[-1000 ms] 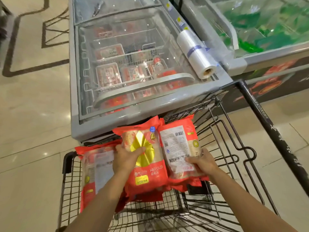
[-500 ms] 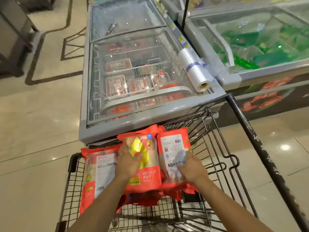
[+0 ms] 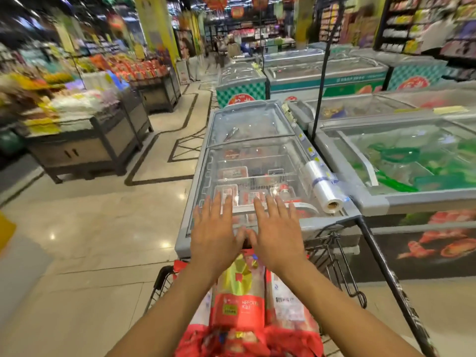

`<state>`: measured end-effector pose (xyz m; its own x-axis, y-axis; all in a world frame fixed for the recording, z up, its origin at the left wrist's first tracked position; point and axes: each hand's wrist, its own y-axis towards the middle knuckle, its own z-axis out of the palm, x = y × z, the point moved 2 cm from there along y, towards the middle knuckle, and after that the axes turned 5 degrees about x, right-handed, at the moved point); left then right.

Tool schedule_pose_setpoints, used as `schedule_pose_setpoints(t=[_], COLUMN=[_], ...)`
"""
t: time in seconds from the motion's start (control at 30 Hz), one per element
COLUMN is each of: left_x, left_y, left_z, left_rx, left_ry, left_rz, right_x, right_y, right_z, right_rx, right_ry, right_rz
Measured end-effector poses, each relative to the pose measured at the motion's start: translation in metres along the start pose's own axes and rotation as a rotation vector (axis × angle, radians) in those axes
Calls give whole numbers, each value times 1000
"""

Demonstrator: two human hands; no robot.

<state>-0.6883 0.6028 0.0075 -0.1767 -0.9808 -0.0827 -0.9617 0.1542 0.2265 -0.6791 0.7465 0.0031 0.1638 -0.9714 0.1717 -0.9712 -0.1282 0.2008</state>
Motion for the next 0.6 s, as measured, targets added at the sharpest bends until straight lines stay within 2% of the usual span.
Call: schedule_pose_setpoints(t=[0.1, 0.3, 0.6], left_x=[14, 58, 164], left_y=[-13, -47, -122], left_z=[-35, -83, -147], left_rx=[-84, -152, -209], left_ry=[53, 168, 205], left_rz=[-44, -154, -417], right_x=[23, 80, 214], right_y=[-1, 3, -5], right_z=[-26, -50, -74], right_rx=[-109, -134, -136], right_ry=[5, 5, 23], right_rz=[-46, -173, -438])
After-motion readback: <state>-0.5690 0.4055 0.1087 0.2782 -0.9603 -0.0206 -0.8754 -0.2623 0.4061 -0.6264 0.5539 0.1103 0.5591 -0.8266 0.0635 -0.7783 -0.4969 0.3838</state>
